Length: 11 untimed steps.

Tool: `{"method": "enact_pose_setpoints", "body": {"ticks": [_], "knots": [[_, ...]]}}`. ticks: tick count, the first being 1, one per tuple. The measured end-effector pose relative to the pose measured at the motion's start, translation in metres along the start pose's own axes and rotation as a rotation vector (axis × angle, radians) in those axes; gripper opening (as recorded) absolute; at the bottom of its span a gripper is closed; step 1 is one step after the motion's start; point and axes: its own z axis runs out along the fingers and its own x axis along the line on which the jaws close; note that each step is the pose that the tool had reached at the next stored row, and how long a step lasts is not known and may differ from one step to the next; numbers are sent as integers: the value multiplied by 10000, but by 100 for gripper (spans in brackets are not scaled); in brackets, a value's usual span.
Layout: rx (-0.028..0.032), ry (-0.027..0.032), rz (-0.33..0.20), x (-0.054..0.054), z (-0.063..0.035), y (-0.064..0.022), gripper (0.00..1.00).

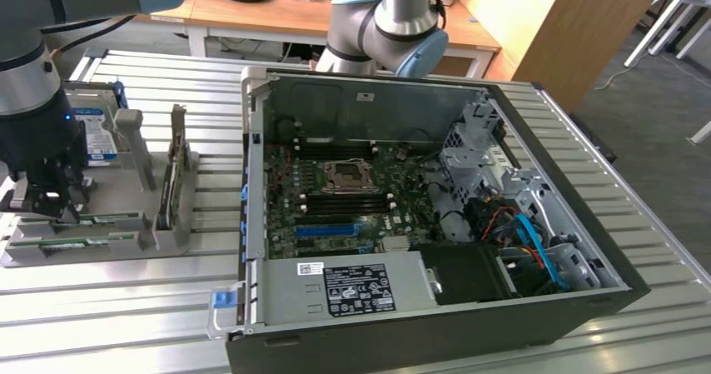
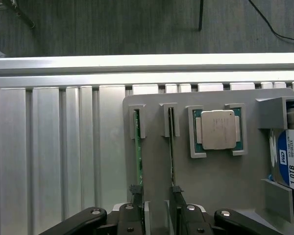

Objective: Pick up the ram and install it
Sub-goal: 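Pick up the ram and move it above insertion slot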

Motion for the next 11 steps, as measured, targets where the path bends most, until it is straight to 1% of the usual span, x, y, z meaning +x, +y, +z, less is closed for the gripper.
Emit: {"method": "enact_pose_setpoints", "body": {"ticks": [4, 11], "knots": [[0, 0, 1, 1, 1, 0, 36], [2, 0, -5, 59, 0, -3, 36]]}}
